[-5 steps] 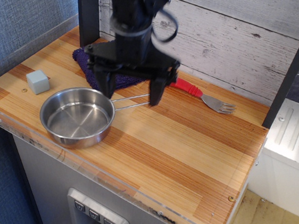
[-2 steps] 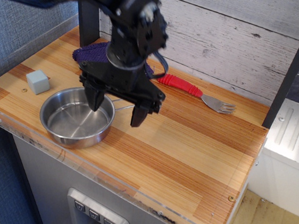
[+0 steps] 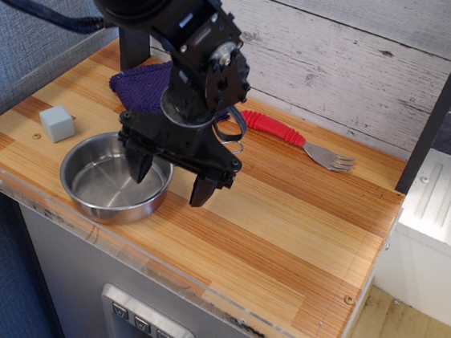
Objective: Place the saucepan nearby the lower right corner of table.
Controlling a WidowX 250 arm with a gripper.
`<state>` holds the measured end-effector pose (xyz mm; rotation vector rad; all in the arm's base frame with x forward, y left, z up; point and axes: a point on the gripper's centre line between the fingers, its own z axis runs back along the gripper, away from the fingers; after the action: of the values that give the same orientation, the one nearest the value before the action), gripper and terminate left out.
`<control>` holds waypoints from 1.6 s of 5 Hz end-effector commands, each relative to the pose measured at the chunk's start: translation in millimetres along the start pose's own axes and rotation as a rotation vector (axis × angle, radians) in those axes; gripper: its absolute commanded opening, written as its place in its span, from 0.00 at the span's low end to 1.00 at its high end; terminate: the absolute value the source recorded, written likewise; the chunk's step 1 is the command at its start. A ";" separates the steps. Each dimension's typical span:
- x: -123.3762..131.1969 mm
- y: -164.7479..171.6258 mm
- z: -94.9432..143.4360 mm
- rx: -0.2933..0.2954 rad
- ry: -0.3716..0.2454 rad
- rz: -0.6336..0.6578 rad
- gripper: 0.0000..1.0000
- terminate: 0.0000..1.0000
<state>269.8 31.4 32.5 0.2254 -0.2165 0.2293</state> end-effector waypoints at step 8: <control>23.1 17.9 27.4 0.078 -0.033 0.028 0.00 0.00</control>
<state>274.0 40.7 49.6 0.3078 -0.1874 0.2653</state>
